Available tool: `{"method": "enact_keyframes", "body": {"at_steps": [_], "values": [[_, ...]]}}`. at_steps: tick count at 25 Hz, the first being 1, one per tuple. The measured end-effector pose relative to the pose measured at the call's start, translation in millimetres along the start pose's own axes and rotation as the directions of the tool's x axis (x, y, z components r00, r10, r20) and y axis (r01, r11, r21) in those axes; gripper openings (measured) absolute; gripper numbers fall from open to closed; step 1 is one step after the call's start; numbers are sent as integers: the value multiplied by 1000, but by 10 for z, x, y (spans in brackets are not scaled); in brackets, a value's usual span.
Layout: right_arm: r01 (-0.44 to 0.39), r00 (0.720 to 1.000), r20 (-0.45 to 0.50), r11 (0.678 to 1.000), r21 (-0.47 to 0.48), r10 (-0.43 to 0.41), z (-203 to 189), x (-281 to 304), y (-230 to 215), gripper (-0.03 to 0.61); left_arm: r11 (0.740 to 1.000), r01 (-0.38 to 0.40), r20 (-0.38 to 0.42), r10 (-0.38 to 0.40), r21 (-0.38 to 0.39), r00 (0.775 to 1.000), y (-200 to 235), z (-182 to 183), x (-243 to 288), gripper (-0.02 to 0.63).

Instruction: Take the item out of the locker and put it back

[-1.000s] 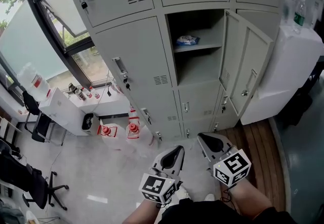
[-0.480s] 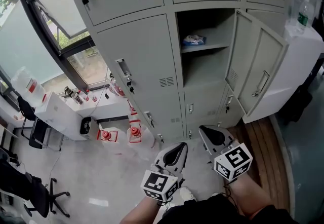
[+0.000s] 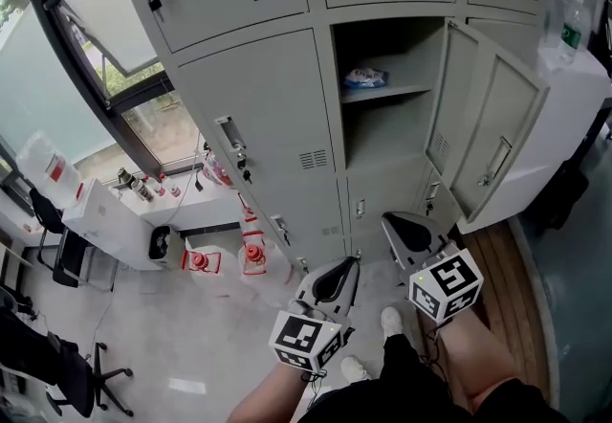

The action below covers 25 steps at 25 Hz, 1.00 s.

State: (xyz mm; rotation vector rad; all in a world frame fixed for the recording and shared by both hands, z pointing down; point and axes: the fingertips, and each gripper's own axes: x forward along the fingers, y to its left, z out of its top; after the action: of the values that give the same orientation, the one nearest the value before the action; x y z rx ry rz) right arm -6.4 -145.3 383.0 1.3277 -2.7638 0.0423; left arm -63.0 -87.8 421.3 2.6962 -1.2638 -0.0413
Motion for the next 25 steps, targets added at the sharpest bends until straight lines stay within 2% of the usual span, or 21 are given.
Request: {"method": "enact_keyframes", "body": {"at_steps": [9,25], "values": [[21,999,37,1000,-17,-21,286,340,-572,54,1000,9,4,-9,17,1000,34,123,426,18],[77,996,47,996,-37,-75,604,1127,-1453,61,999,9,24,-10,34,1000,303,334,1179,18]]}}
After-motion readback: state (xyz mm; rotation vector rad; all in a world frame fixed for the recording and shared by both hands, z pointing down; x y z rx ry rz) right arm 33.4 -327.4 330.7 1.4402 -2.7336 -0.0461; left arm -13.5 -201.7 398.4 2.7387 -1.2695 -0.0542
